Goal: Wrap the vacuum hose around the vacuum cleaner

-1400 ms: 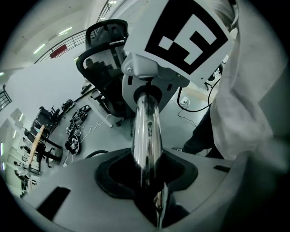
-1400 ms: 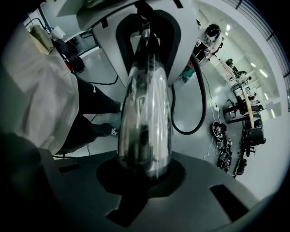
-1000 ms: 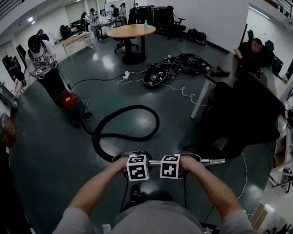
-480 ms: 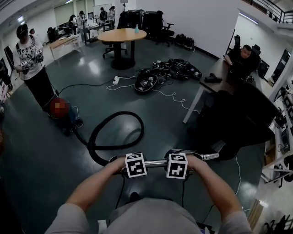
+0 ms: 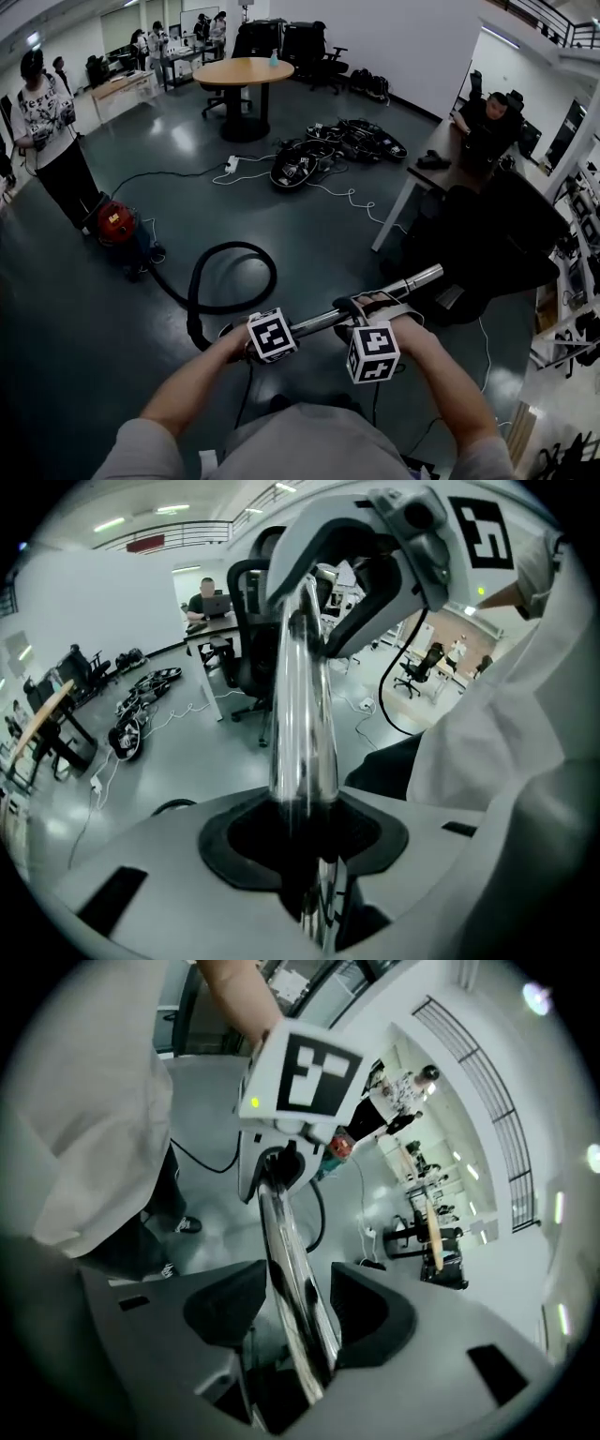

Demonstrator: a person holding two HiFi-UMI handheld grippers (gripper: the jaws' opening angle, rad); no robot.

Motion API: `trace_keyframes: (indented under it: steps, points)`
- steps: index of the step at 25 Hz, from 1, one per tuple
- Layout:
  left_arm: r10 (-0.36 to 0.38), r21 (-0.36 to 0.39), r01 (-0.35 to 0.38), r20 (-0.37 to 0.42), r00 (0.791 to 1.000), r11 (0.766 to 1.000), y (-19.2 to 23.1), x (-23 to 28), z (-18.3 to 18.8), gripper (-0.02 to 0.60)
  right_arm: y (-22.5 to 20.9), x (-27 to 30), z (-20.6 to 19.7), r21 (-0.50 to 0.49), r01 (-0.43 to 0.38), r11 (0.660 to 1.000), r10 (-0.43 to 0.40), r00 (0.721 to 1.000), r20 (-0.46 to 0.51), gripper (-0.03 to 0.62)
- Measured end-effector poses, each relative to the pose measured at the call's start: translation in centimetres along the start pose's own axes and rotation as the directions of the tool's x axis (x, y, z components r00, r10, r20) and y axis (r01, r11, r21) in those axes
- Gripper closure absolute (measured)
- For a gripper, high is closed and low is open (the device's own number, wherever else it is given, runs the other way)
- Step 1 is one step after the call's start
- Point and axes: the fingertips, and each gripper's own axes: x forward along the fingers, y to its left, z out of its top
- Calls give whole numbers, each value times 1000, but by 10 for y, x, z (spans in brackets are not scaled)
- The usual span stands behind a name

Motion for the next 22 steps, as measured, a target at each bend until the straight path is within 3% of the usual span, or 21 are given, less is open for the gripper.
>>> trace_keyframes:
  steps: [3, 6, 9, 12, 14, 16, 20, 22]
  points:
    - [-45, -154, 55, 66, 997, 987, 11, -3, -15, 434, -21, -15, 15, 47, 84, 995, -87, 993, 76, 396]
    - [-72, -272, 112, 154, 985, 956, 20, -11, -23, 434, -43, -25, 27, 188, 128, 974, -158, 975, 158, 396]
    - [-55, -358, 143, 244, 968, 923, 30, -20, -29, 434, -57, -25, 39, 363, 108, 926, -205, 949, 241, 396]
    - [-22, -436, 169, 323, 946, 884, 45, -33, -33, 434, -67, -12, 46, 476, 72, 877, -225, 935, 274, 396]
    - [9, -489, 182, 363, 932, 853, 54, -42, -34, 434, -72, -4, 54, 539, -5, 842, -210, 918, 336, 396]
    - [45, -538, 190, 392, 919, 821, 64, -49, -34, 434, -76, 2, 62, 606, -118, 787, -199, 881, 429, 396]
    - [117, -602, 179, 419, 900, 778, 84, -60, -45, 434, -91, 23, 76, 685, -350, 639, -182, 796, 577, 396]
    - [150, -622, 169, 427, 892, 765, 93, -64, -50, 434, -101, 34, 84, 688, -471, 552, -183, 736, 651, 398]
